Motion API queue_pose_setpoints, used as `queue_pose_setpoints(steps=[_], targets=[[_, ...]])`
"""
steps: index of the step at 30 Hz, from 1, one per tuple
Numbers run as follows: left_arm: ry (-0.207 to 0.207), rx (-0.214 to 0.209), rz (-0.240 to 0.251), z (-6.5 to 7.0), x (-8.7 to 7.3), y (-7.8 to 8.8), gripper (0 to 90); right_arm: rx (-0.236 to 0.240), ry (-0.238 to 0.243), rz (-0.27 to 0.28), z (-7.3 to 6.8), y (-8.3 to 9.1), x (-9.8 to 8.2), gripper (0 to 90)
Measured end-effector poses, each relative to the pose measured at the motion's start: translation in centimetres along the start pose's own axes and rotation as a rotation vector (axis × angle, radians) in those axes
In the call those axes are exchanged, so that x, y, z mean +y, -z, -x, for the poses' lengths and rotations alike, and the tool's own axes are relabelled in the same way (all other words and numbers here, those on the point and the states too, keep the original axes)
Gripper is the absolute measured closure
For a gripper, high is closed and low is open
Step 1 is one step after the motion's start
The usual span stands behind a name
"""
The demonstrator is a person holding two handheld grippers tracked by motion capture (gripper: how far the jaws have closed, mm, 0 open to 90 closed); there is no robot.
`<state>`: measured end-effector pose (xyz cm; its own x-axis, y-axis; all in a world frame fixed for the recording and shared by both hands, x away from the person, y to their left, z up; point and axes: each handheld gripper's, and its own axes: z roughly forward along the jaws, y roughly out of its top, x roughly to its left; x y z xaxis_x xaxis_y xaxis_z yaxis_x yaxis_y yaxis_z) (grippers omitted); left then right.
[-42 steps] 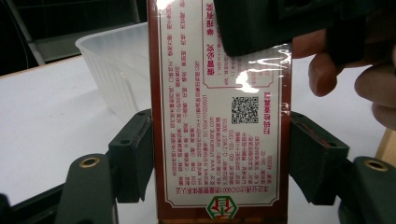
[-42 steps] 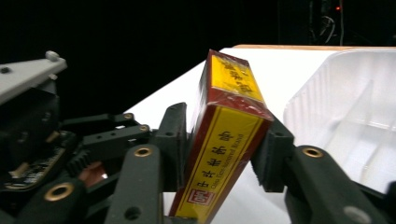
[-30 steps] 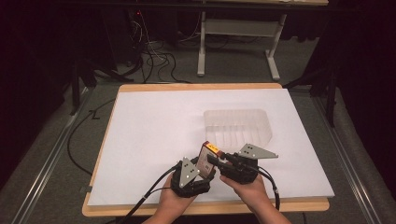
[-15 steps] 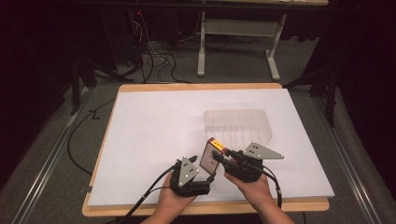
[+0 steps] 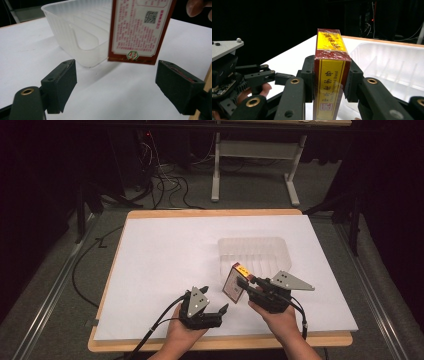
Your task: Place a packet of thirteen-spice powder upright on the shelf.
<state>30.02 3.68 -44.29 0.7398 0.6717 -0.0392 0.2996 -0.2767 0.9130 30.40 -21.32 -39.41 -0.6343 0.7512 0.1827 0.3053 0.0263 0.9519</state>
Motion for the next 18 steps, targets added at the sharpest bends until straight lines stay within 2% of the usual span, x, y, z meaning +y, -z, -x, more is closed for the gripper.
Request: queue_pose_setpoints(steps=[6,12,18], targets=[[0.022,0.019,-0.004,-1.1,-0.2,0.1,18.5,-0.028,0.006,0.017,0.8,0.9,0.1,68.4],[0.004,0.043,-0.005,-2.0,-0.1,0.5,21.4,-0.057,0.016,0.027,1.4,1.7,0.2,68.4],[0.008,0.066,0.007,-2.9,0.2,1.1,22.0,-0.092,0.030,0.044,1.9,2.3,0.6,68.4]])
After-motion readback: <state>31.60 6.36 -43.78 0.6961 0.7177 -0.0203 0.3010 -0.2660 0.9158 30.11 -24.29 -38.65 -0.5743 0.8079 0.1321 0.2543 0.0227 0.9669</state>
